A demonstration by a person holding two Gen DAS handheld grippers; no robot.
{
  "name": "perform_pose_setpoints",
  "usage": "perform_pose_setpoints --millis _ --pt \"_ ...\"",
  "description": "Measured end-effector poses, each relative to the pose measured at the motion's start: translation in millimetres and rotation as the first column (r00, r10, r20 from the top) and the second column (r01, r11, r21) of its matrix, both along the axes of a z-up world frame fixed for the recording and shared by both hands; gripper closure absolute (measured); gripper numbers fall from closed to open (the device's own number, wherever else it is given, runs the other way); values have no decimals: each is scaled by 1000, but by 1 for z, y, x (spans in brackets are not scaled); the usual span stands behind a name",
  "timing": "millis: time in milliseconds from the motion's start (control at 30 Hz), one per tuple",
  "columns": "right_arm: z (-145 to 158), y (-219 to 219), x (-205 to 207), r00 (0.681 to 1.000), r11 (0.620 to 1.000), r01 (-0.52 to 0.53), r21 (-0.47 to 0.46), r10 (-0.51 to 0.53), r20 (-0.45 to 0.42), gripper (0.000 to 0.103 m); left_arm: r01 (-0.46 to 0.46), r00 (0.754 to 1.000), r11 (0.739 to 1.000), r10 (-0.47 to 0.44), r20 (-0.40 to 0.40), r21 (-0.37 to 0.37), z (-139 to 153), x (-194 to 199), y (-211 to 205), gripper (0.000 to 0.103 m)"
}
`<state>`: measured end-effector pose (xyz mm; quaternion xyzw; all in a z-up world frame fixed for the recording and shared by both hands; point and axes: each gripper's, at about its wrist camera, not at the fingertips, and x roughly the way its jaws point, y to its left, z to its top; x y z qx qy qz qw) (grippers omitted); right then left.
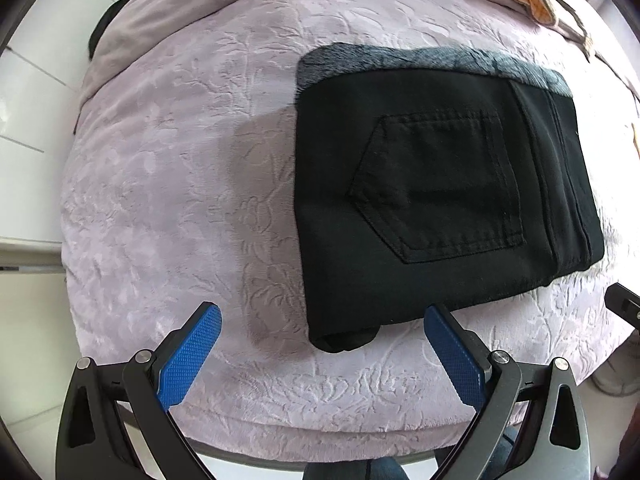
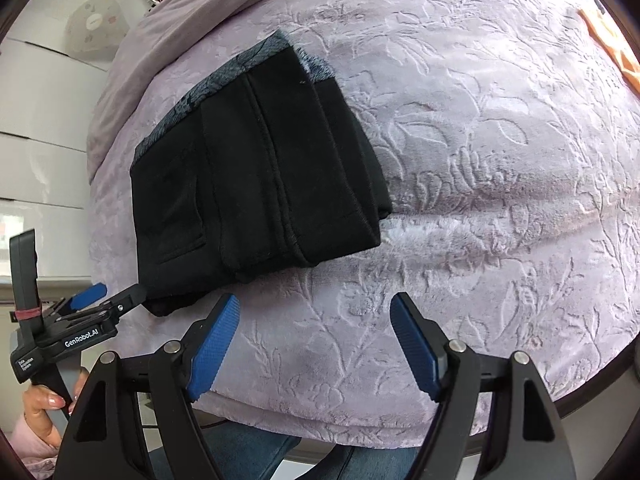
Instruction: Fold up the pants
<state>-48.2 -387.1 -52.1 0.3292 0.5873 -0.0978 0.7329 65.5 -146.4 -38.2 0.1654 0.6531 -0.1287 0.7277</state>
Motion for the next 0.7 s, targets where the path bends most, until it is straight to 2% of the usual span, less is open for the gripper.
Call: perform_pose_setpoints --millis 700 --pt "13 -22 12 998 998 -63 7 63 17 22 -81 997 997 81 12 10 14 4 -14 1"
